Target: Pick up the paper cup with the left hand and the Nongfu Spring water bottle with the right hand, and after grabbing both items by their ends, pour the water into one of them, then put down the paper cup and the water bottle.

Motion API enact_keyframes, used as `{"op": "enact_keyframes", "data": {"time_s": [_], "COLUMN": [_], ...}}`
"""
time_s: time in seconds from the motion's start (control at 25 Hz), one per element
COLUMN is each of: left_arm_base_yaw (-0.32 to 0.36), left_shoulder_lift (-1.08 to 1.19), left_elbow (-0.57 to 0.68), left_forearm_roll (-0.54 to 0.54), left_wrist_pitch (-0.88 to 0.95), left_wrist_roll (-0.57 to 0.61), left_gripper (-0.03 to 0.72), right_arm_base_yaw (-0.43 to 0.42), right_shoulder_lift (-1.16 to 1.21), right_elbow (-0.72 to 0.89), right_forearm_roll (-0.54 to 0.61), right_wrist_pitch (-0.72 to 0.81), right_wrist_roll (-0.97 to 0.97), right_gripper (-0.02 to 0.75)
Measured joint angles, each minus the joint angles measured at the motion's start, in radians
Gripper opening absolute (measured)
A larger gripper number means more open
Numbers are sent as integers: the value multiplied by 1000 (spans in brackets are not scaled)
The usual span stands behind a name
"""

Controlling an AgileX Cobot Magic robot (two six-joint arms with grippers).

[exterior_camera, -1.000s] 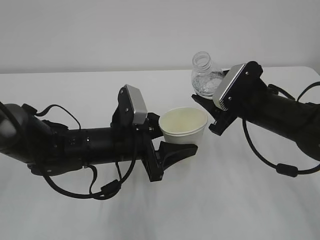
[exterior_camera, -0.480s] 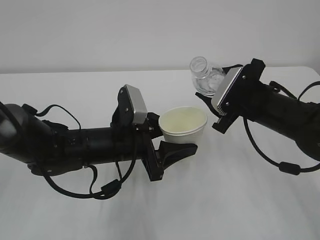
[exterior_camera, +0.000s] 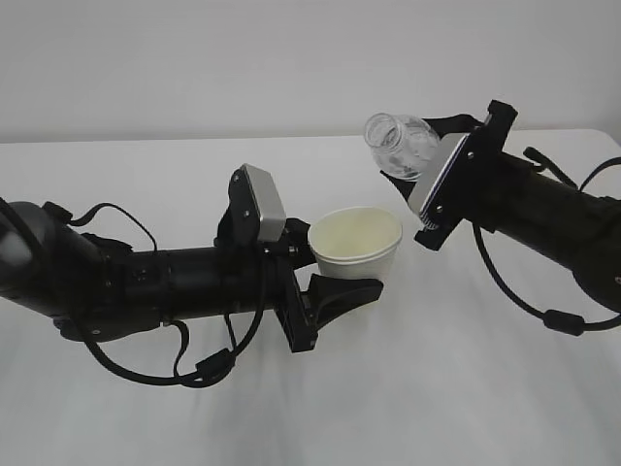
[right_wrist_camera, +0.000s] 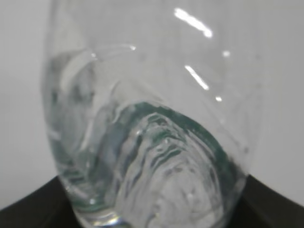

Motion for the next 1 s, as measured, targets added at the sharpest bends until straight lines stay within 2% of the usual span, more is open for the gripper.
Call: {"op": "enact_keyframes", "data": {"time_s": [0.8, 1.0], "left_arm_base_yaw": [0, 0], "left_shoulder_lift": [0, 0], "left_elbow": [0, 0], "left_forearm_roll": [0, 0], "left_wrist_pitch": [0, 0], "left_wrist_roll": [4, 10], "left_gripper": [456, 456], "right_arm_base_yaw": [0, 0], "right_shoulder_lift": [0, 0], "right_elbow": [0, 0], "right_forearm_roll": [7, 43], "right_wrist_pitch": [-15, -15], "right_wrist_roll": [-166, -211], "right_gripper": [489, 489]}}
